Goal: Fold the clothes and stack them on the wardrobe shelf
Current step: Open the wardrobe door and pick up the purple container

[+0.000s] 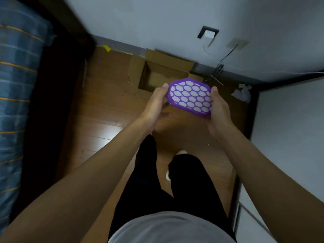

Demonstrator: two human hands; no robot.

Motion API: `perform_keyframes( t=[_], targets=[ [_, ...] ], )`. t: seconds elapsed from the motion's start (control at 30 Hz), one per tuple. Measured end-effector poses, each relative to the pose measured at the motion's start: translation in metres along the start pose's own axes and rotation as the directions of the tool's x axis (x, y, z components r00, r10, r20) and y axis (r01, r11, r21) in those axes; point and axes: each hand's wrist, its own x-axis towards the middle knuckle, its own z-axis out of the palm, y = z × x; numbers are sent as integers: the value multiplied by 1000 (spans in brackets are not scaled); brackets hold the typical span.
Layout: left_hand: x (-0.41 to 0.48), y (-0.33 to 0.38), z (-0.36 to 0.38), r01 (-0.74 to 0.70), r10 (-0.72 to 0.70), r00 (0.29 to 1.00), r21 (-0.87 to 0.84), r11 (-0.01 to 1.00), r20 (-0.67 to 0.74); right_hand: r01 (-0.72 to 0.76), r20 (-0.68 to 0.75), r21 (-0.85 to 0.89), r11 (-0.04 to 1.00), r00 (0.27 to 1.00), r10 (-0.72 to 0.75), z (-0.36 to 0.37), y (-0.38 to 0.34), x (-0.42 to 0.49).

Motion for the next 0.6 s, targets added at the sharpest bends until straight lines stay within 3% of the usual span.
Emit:
perform_keyframes(
  t=[0.27, 0.6],
  targets=[
    [179, -38, -31, 94, -100, 989, -53, 994, -109, -135, 6, -16, 991, 991, 135, 57, 46, 171],
    [421, -120, -65, 133, -132, 951, -14, 991, -279, -107, 62, -215, 971, 990, 123, 116, 155, 397]
  ],
)
